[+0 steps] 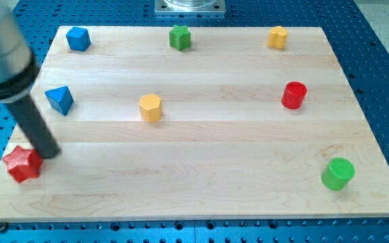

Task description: Move the hexagon to the bottom center side

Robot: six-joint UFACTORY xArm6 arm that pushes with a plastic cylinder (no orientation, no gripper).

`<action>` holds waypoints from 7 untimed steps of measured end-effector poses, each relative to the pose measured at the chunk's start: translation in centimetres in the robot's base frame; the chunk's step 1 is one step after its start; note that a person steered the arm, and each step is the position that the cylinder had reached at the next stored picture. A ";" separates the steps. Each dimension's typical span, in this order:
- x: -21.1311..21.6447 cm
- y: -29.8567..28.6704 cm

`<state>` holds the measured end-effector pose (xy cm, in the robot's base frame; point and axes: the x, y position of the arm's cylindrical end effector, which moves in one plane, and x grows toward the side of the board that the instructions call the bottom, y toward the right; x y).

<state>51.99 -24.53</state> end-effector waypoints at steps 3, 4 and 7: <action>-2.4 3.6; -6.5 4.3; -8.9 10.6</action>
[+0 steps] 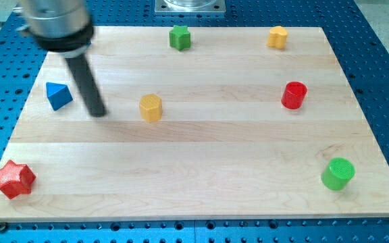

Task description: Move the hexagon to the bottom center side

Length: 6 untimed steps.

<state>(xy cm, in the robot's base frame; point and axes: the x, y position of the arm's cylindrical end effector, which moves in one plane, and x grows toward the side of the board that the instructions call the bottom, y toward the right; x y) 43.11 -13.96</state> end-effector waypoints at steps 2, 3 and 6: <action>-0.9 4.6; 3.6 4.6; 4.3 12.1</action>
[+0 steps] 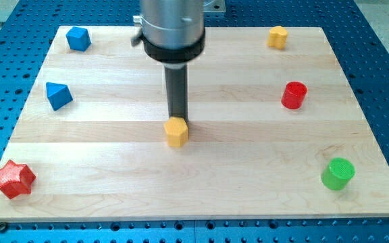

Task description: Move the hexagon to the bottom center side

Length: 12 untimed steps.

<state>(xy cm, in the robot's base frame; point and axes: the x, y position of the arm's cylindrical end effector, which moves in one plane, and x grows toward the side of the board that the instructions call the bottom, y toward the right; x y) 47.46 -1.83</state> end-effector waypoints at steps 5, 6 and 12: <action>8.3 -2.0; 8.3 -1.8; 6.4 4.7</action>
<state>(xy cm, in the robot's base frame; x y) 53.89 2.84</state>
